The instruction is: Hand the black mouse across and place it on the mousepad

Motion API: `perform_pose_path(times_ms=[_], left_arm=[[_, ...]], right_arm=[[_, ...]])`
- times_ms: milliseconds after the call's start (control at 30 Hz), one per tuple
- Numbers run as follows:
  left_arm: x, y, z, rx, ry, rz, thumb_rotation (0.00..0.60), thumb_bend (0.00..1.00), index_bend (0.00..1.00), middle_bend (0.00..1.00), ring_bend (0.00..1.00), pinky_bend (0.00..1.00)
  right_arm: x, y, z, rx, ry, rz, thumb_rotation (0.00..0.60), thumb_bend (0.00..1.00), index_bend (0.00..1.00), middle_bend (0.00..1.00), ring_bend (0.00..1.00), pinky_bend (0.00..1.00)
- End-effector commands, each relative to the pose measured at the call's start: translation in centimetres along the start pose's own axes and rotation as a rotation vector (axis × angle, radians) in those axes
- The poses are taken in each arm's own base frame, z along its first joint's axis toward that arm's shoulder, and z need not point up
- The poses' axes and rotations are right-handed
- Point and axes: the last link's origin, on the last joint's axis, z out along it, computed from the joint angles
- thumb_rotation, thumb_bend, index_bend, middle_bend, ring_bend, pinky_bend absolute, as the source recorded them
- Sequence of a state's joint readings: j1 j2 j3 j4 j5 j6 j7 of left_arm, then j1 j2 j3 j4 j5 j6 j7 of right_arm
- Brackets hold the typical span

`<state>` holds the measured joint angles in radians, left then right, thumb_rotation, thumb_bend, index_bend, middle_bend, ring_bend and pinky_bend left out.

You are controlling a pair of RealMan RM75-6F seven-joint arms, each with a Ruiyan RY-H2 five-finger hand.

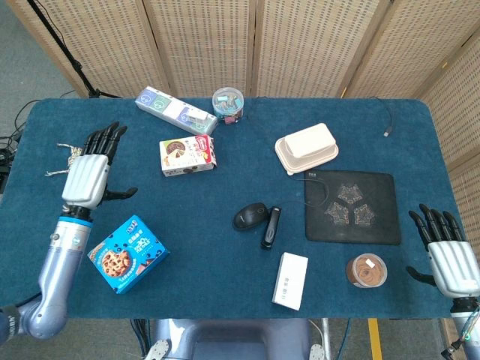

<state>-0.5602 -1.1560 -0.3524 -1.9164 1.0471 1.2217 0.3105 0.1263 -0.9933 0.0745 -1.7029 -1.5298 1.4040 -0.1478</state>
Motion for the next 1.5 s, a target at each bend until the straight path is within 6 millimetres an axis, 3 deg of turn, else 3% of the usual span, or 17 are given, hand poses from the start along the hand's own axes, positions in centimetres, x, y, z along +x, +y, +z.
perform_pose_path(times_ms=[33,233,300,533,900,1200,1500], left_arm=[[0.9,-5.1,-4.0,0.006,-0.036,0.071,0.600,0.10,0.00,0.00,0.00,0.00],[2.7,-9.1,-8.5,0.036,-0.027,0.070,0.600,0.10,0.00,0.00,0.00,0.00],[3.1,-10.6,-10.4,0.071,-0.004,0.081,0.600,0.10,0.00,0.00,0.00,0.00],[3.2,-12.3,-12.9,0.110,0.021,0.053,0.600,0.10,0.00,0.00,0.00,0.00],[3.8,-13.0,-13.2,0.137,0.020,0.044,0.600,0.10,0.00,0.00,0.00,0.00],[4.6,-13.7,-13.5,0.157,0.031,0.010,0.600,0.10,0.00,0.00,0.00,0.00],[5.2,-14.3,-14.1,0.175,0.043,-0.008,0.600,0.10,0.00,0.00,0.00,0.00]], right_arm=[[1.0,-1.3,1.3,0.058,0.008,-0.036,0.600,0.00,0.00,0.00,0.00,0.00],[2.3,-4.6,4.0,0.176,0.011,-0.060,0.600,0.00,0.00,0.00,0.00,0.00],[2.4,-6.9,5.8,0.248,0.012,-0.068,0.600,0.00,0.00,0.00,0.00,0.00],[2.2,-13.0,8.8,0.389,-0.038,-0.005,0.600,0.00,0.00,0.00,0.00,0.00],[1.7,-23.3,13.7,0.543,-0.079,0.072,0.600,0.00,0.00,0.00,0.00,0.00],[0.2,-28.4,16.5,0.512,-0.112,0.048,0.600,0.00,0.00,0.00,0.00,0.00],[-2.0,-31.7,16.9,0.437,-0.164,-0.096,0.600,0.00,0.00,0.00,0.00,0.00]])
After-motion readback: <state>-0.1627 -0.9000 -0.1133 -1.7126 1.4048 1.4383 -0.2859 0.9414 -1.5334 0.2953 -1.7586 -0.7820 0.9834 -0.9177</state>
